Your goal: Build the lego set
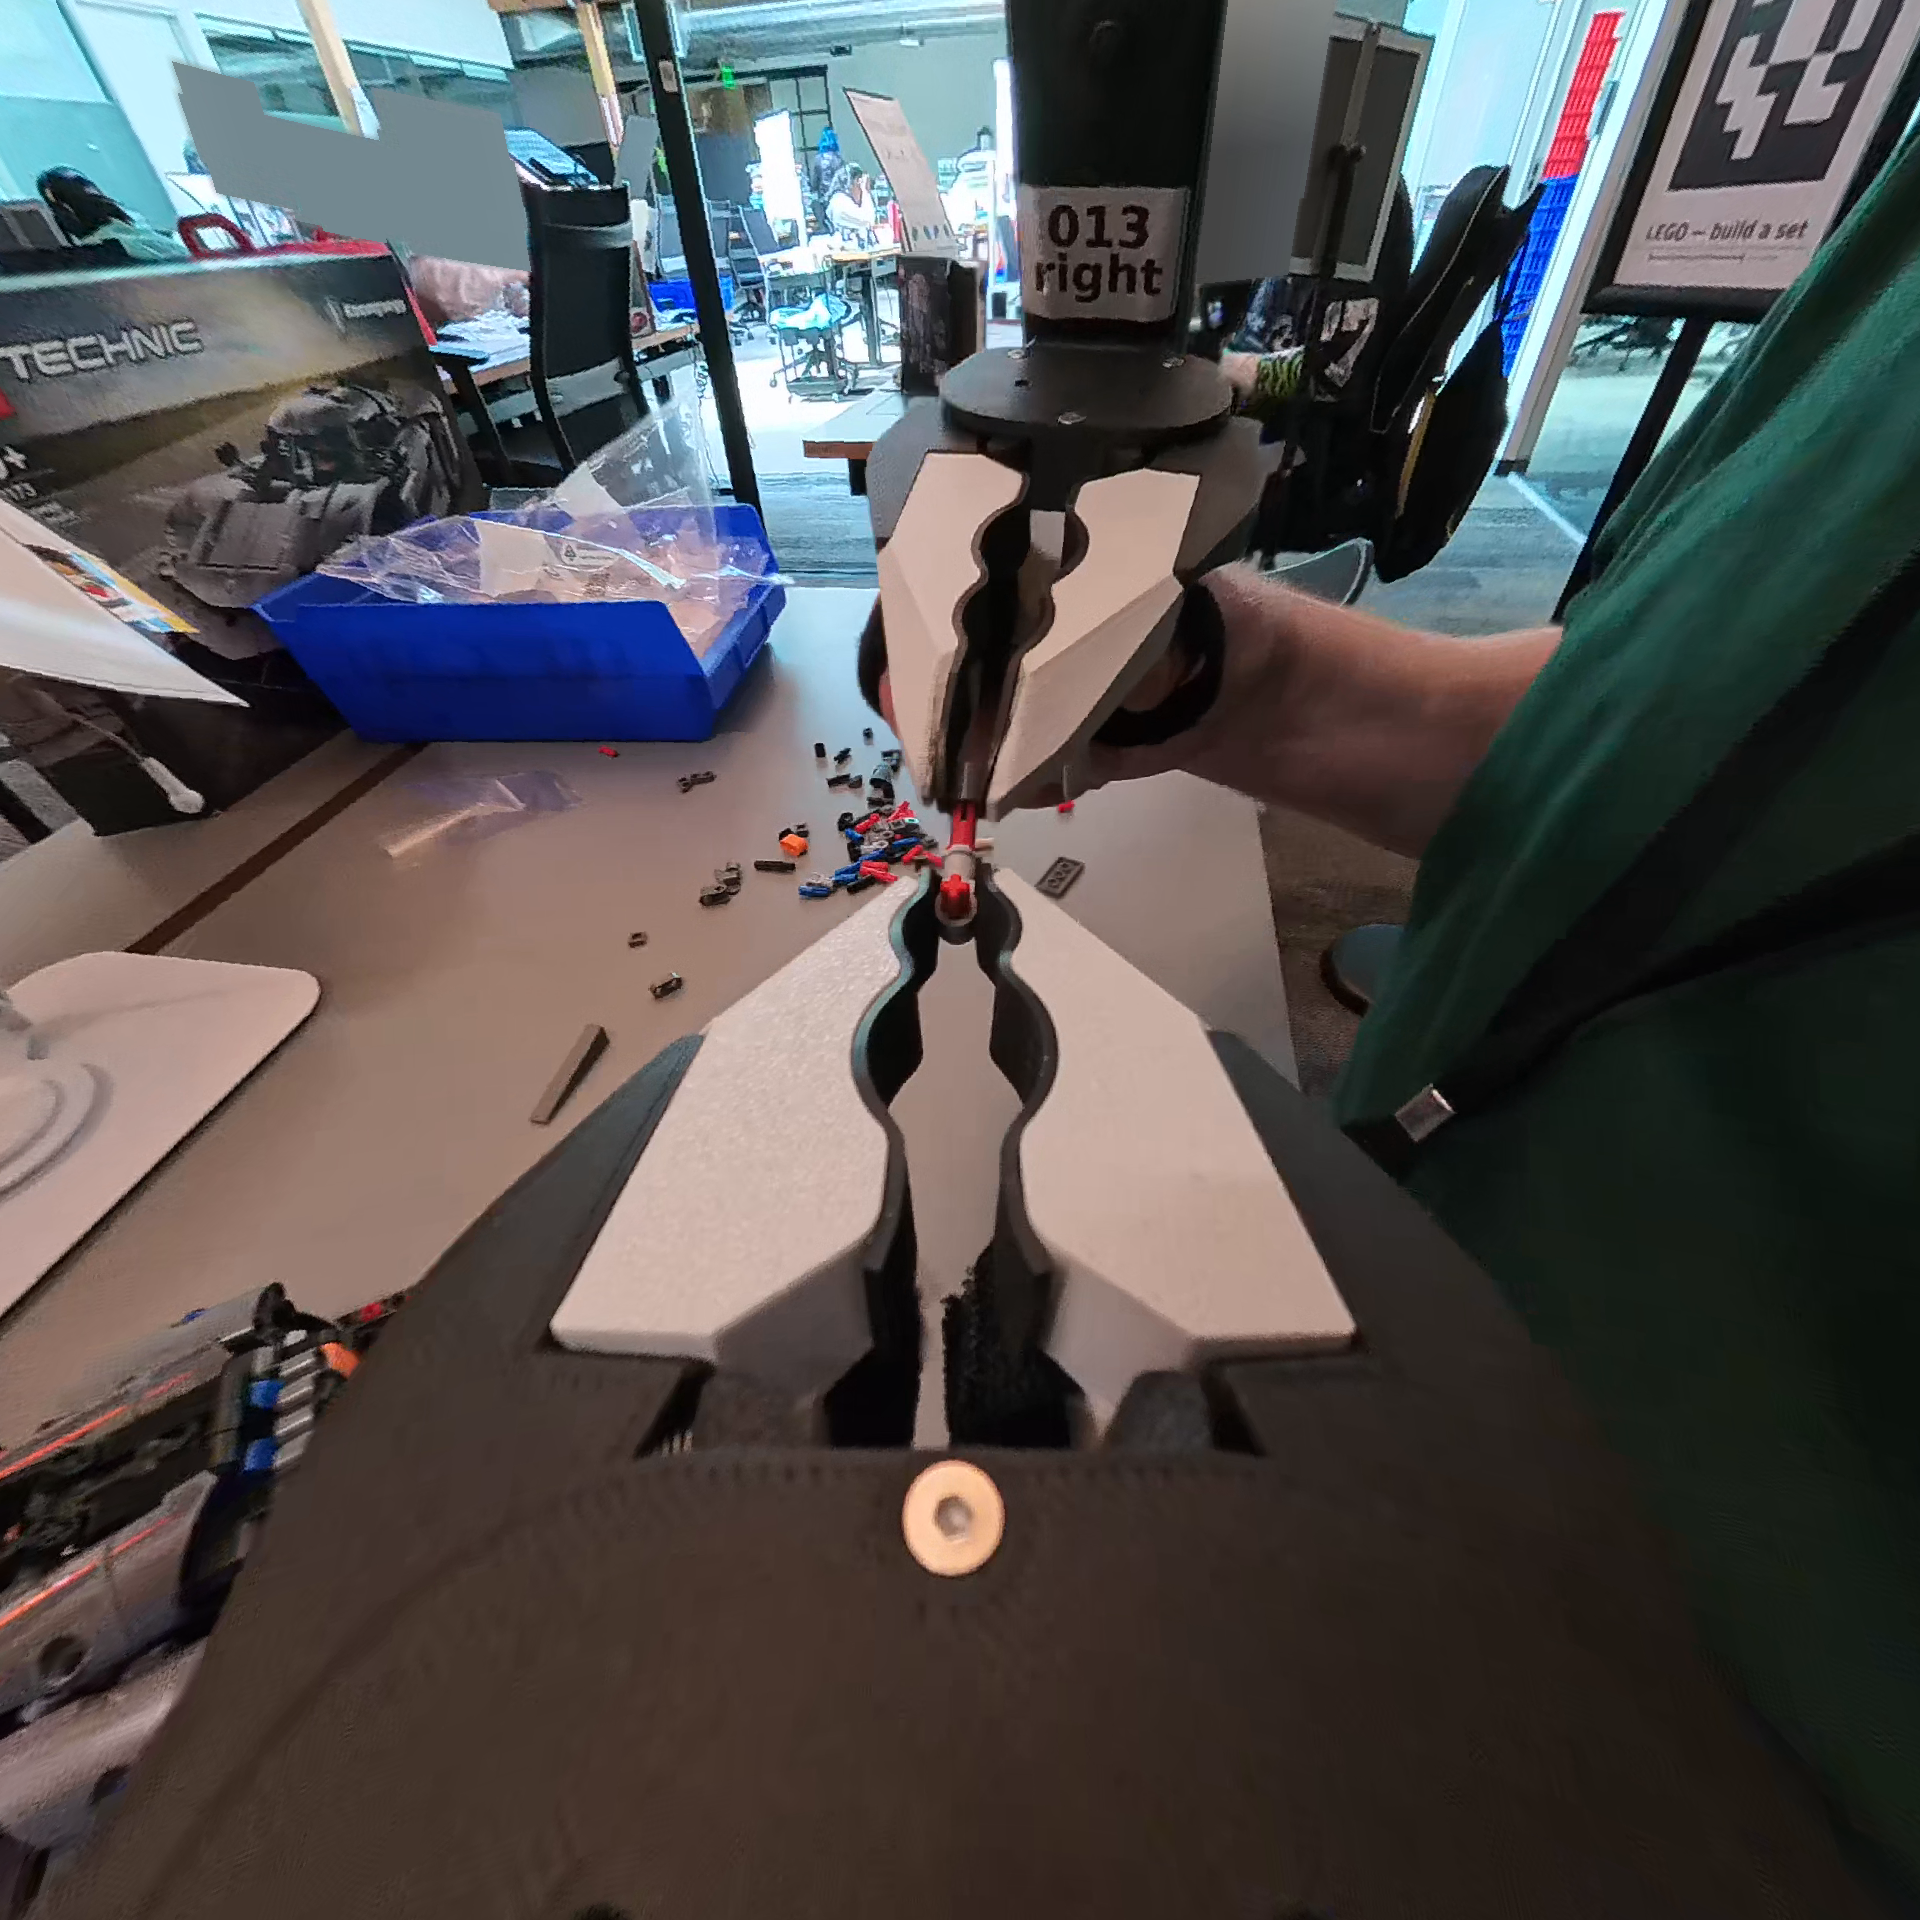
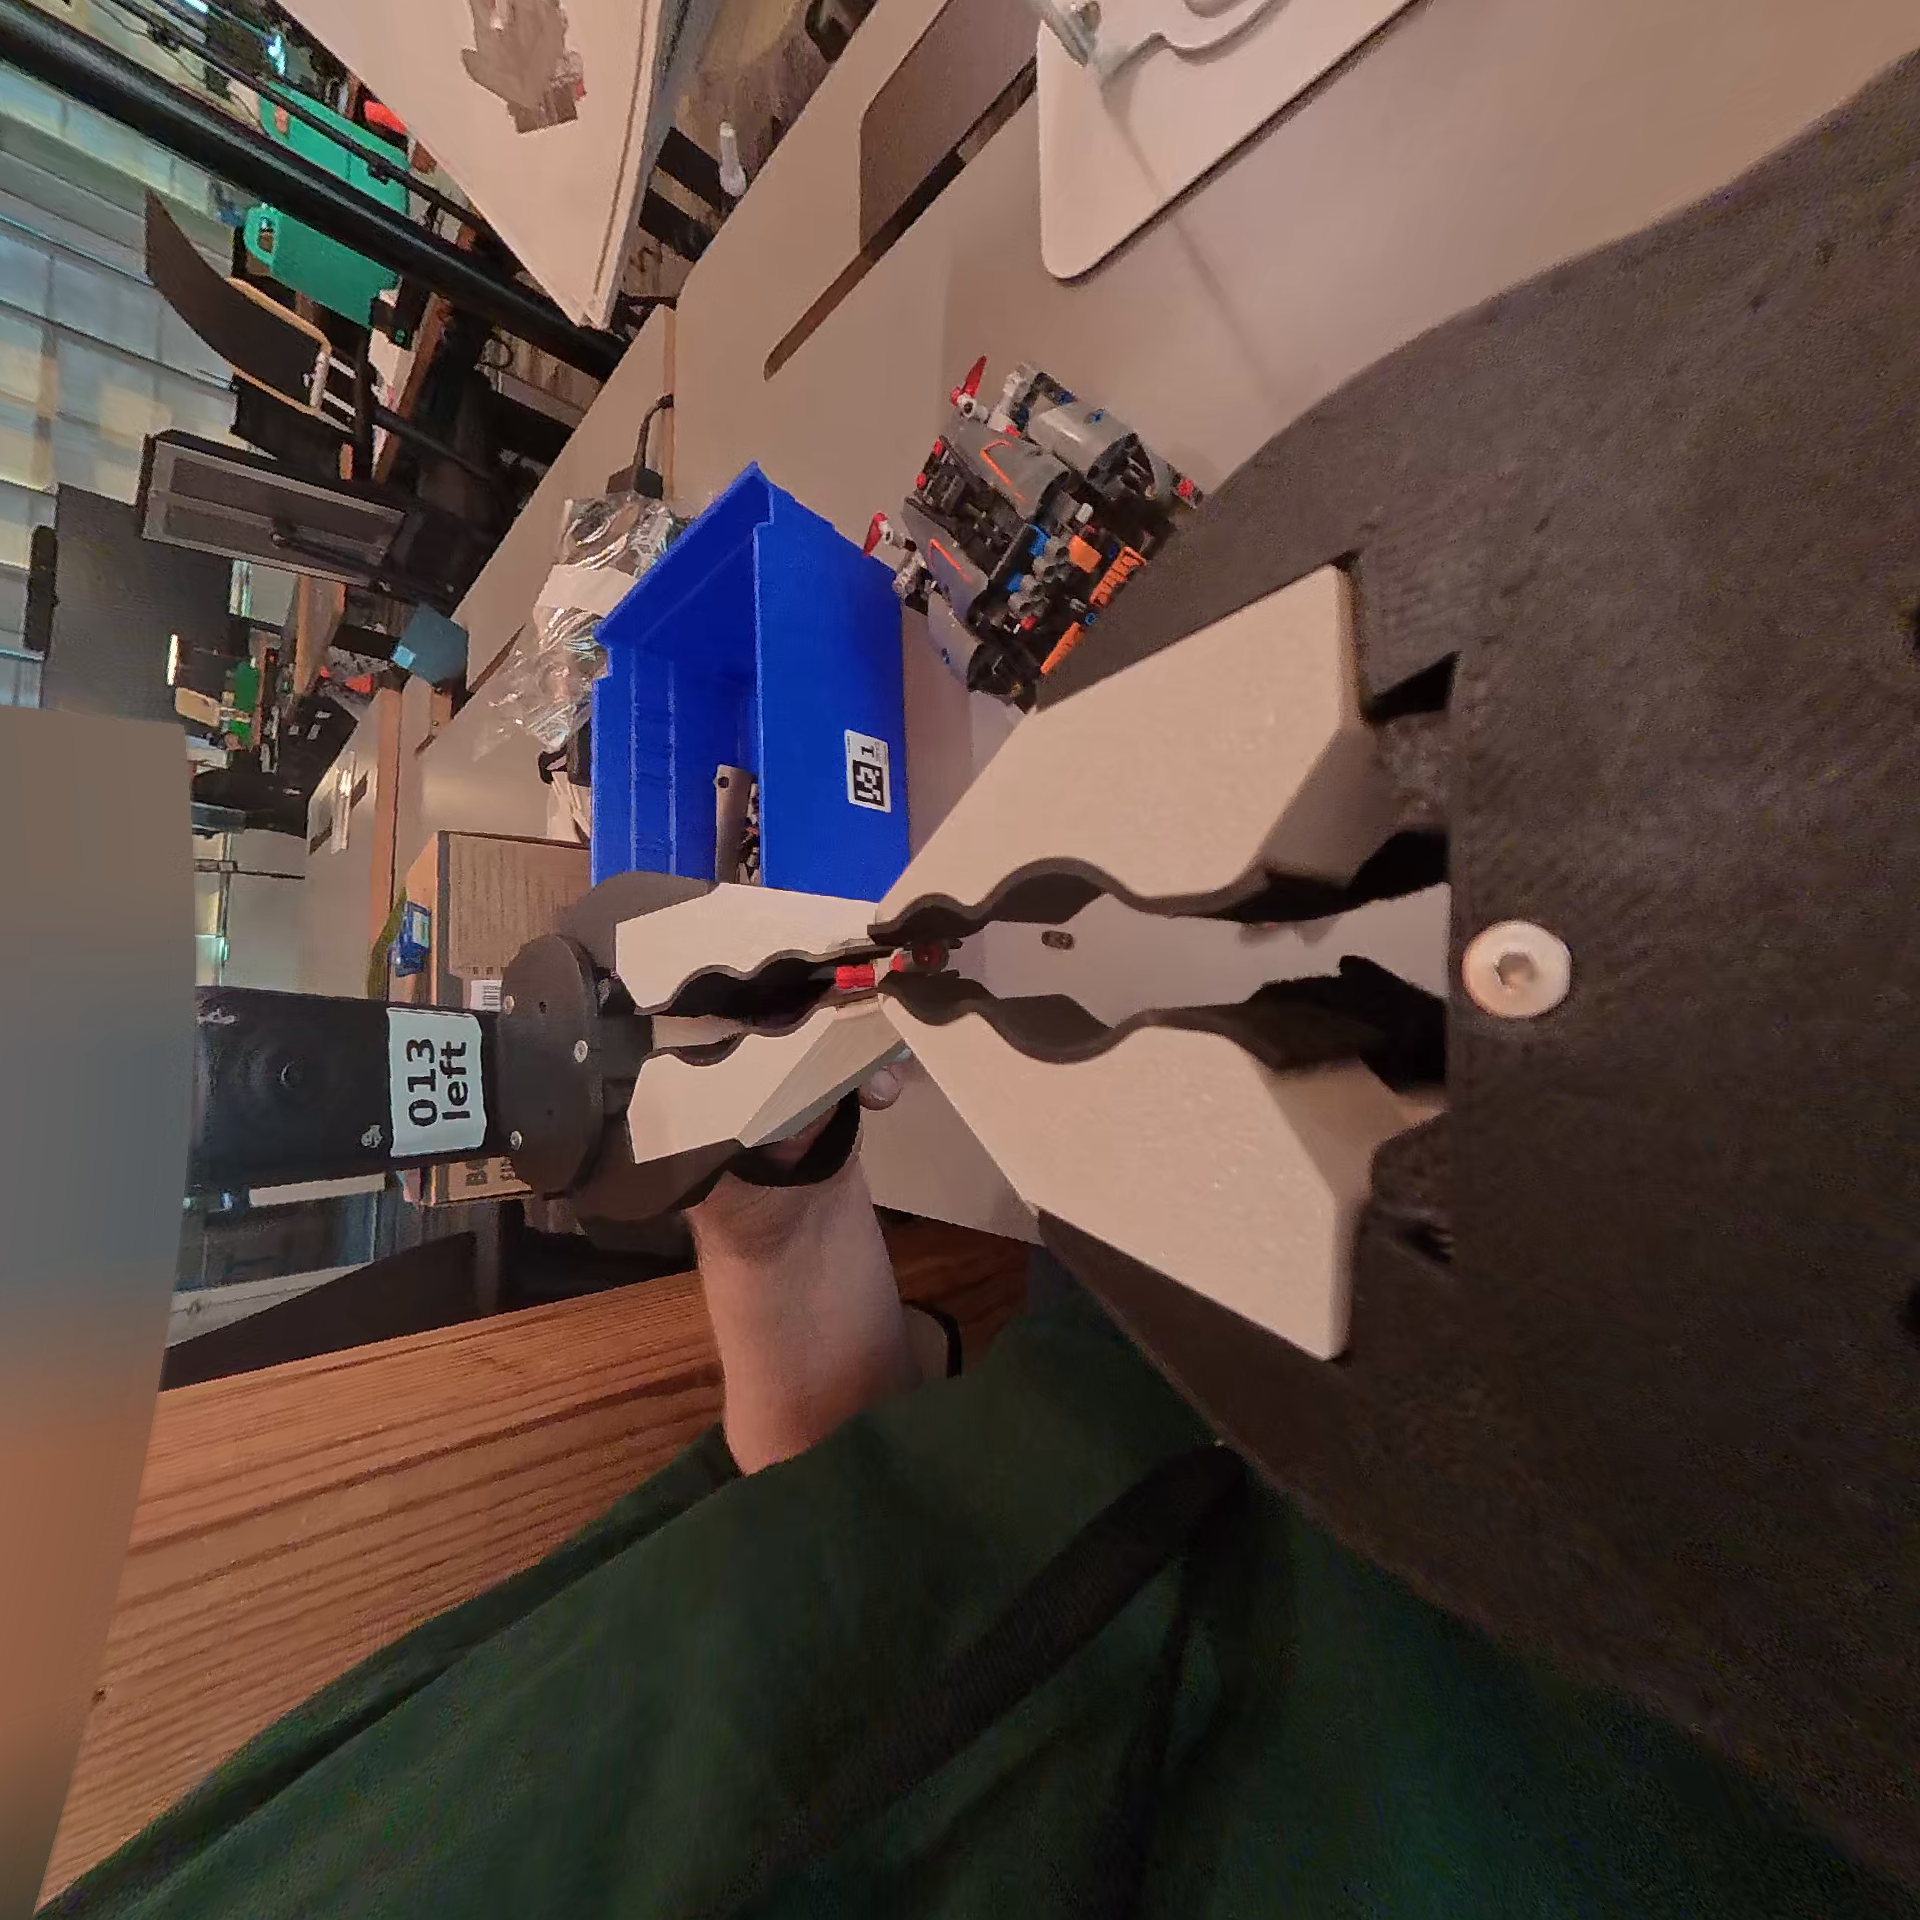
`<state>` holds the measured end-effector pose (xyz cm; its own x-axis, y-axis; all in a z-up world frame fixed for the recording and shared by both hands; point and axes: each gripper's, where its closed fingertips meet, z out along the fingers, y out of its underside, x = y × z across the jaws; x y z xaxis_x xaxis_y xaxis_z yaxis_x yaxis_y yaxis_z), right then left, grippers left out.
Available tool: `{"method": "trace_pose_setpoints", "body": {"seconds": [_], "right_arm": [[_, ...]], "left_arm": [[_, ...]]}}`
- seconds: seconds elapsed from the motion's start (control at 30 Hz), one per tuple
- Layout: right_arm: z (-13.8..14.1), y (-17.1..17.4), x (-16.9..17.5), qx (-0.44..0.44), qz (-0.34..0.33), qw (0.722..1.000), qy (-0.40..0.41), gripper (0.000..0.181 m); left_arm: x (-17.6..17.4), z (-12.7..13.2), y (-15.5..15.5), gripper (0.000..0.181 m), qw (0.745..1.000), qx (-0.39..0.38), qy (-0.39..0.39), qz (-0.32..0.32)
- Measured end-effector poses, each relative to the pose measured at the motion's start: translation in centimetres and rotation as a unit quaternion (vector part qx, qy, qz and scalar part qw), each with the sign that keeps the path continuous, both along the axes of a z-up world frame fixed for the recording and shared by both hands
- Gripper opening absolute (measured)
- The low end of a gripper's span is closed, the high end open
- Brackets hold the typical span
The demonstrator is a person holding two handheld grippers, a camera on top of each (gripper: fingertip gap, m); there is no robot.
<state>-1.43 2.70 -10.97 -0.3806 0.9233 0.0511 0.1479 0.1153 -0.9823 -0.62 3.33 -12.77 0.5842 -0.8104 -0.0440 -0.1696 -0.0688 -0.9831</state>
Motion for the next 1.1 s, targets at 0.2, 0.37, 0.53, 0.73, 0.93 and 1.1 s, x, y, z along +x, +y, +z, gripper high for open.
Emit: {"method": "trace_pose_setpoints", "body": {"seconds": [0.2, 0.37, 0.53, 0.73, 0.93, 1.1], "right_arm": [[0.4, 0.2, -0.3, 0.019, 0.012, 1.000, 0.002, 0.005], [0.7, 0.5, 0.0, 0.026, 0.015, 1.000, 0.007, 0.007], [1.0, 0.9, 0.5, 0.013, 0.017, 1.000, 0.009, 0.010], [0.9, 0.7, 0.8, 0.015, 0.021, 1.000, 0.002, 0.005], [0.6, 0.5, 0.9, 0.014, 0.026, 1.000, -0.004, 0.005], [0.2, 0.5, 0.8, 0.021, 0.026, 0.999, -0.008, 0.005]], "left_arm": [[-0.4, 0.5, 0.2, 0.004, 0.999, 0.011, 0.030, 0.004], [-0.1, 0.9, 0.4, 0.004, 1.000, 0.018, 0.024, 0.000], [-0.2, 1.3, 0.4, 0.004, 1.000, 0.023, 0.021, -0.002], [0.0, 1.2, 0.3, 0.004, 0.999, 0.022, 0.022, -0.008], [0.2, 0.9, 0.2, 0.004, 0.999, 0.024, 0.036, -0.007], [0.2, 0.4, 0.3, 0.004, 0.999, 0.019, 0.051, -0.003]]}}
